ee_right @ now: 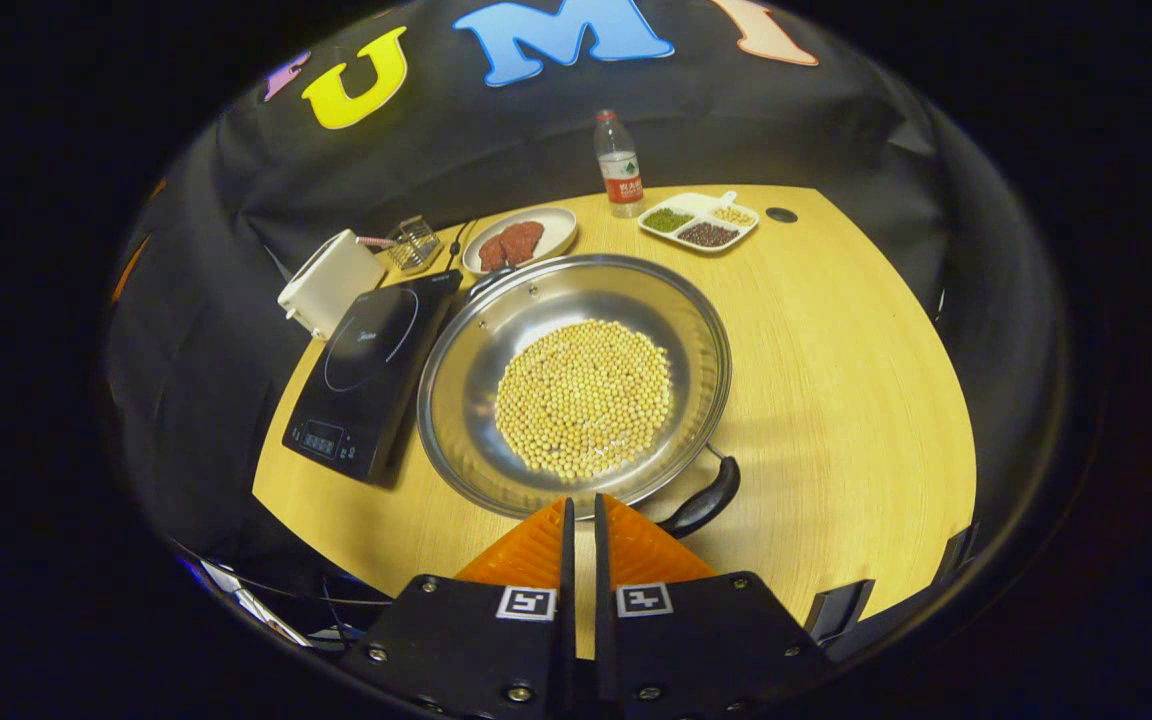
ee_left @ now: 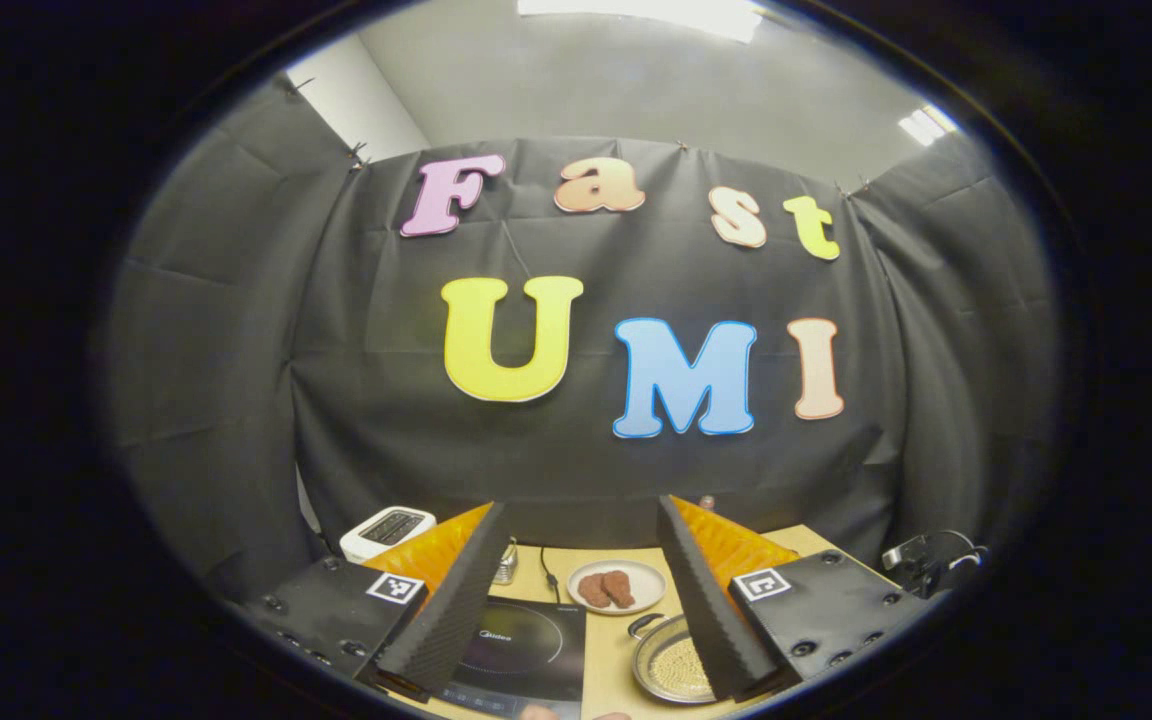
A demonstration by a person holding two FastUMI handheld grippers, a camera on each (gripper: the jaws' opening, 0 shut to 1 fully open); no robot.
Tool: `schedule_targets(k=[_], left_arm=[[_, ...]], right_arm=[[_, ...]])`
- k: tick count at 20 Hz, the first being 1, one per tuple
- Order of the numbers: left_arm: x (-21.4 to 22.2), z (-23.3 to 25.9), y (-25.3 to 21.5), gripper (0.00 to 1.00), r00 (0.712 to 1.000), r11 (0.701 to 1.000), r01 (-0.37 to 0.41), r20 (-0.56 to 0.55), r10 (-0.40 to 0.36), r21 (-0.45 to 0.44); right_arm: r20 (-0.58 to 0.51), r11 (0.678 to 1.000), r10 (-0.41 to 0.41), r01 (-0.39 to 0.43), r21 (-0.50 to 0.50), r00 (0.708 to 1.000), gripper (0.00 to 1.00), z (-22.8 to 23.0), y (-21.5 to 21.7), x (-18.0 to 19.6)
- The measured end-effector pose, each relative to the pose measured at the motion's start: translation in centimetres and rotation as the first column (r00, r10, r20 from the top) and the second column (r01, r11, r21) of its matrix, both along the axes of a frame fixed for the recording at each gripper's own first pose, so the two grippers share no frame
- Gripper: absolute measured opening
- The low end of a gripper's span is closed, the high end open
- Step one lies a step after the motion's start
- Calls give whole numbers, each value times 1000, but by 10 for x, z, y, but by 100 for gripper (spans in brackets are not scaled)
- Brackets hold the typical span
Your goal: First push the handle of the pot to place it horizontally, then grasp the pot with both hands and set it on the induction cooktop.
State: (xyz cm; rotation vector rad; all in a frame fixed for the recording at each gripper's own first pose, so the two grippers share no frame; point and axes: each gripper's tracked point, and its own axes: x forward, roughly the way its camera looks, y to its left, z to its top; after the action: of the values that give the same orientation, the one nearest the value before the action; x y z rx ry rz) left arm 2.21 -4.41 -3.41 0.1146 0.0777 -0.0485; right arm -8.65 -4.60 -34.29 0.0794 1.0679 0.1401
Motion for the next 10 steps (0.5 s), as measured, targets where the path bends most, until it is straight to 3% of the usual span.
schedule_targets(k=[6,10], left_arm=[[0,-6,4,98,1000,1000,-19,-18,19,7],[1,-9,5,98,999,1000,-24,-30,24,10]], right_arm=[[-124,1000,-7,5,-14,992,8,-26,-3,-12],[-151,999,-29,26,-19,988,8,-40,-10,-9]])
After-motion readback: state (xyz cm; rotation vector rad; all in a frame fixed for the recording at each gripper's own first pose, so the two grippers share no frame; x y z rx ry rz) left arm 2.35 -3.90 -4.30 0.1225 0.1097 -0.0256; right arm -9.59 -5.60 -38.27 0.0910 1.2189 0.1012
